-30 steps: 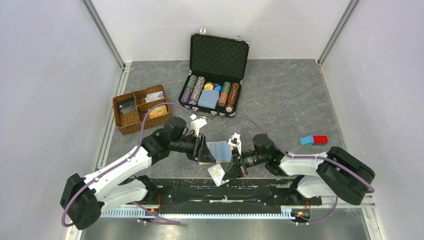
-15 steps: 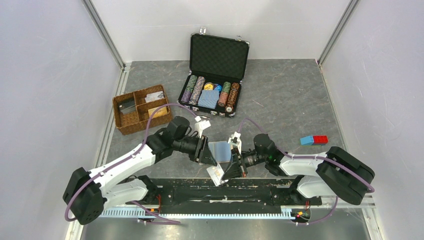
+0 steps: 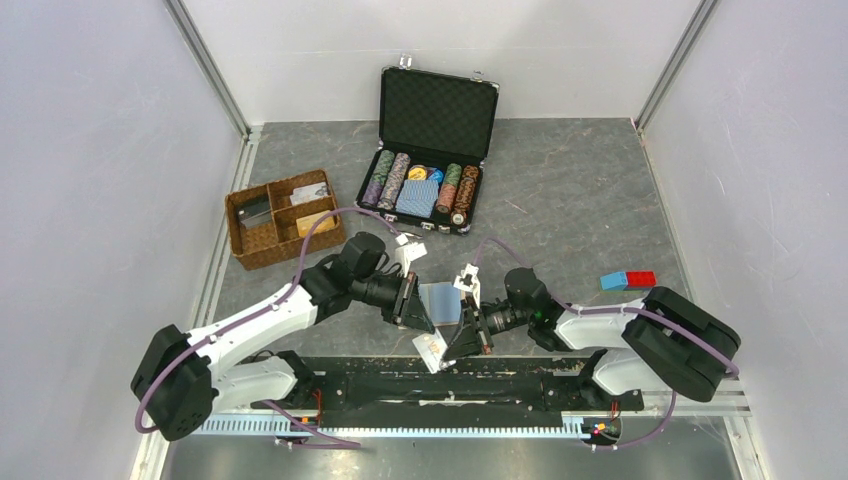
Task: Take the credit cards out of the card holder
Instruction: Place the credit card in the storage box.
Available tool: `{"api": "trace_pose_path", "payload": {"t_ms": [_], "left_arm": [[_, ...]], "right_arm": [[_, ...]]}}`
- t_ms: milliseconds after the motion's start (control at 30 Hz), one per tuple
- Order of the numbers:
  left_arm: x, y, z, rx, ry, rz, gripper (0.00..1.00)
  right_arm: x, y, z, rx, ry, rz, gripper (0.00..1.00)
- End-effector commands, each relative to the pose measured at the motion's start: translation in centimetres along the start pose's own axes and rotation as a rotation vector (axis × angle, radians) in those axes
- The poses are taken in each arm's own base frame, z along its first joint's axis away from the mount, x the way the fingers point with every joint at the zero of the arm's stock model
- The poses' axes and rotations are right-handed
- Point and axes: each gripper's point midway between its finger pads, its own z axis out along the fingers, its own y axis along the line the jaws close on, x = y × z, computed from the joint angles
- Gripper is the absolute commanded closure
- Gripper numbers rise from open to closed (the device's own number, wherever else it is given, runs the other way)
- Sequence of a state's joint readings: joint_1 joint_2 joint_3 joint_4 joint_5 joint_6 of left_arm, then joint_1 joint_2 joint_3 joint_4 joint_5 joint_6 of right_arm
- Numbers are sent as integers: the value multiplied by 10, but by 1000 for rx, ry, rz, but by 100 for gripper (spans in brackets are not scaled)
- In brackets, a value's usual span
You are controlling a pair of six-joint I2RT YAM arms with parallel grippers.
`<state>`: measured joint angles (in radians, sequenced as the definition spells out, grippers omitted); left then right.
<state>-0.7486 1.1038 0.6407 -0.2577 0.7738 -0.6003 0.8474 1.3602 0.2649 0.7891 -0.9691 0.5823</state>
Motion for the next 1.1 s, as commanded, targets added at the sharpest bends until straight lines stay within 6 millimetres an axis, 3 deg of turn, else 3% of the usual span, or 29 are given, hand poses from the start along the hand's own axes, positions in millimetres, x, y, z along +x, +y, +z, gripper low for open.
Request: {"api": "trace_pose_path", "payload": {"t_ms": [0,67,167,267,467,567,700,900,1067], "left_arm": [[-9,-18,0,64,1,84,89],[-9,-19,0,63,0,85,97],[-13,-20,-2,51,-26,93,98],[-23,-20,-6,9,-71,99,98],[-50,-14,-24,-100,-183,73,98],[-74,-4,-47,-176,-293,44,98],[-114,17,-98,-317,-511,-8,98],[-168,63,-206,-589,-817,-103,98],[-199,98,-289,-746,-987,-184,98]], "right_arm": [[-13,6,4,-32,-22,-48,100],[-13,6,4,-34,-24,-46,100],[-14,7,4,-32,-30,-44,97],[-20,7,2,-13,-58,-51,82],[-33,0,-6,68,-117,-76,39],[-39,-2,-15,105,-159,-92,3],[-47,-3,-28,143,-206,-102,2],[-55,-1,-35,182,-217,-140,2],[-54,2,-38,191,-216,-158,2]]}}
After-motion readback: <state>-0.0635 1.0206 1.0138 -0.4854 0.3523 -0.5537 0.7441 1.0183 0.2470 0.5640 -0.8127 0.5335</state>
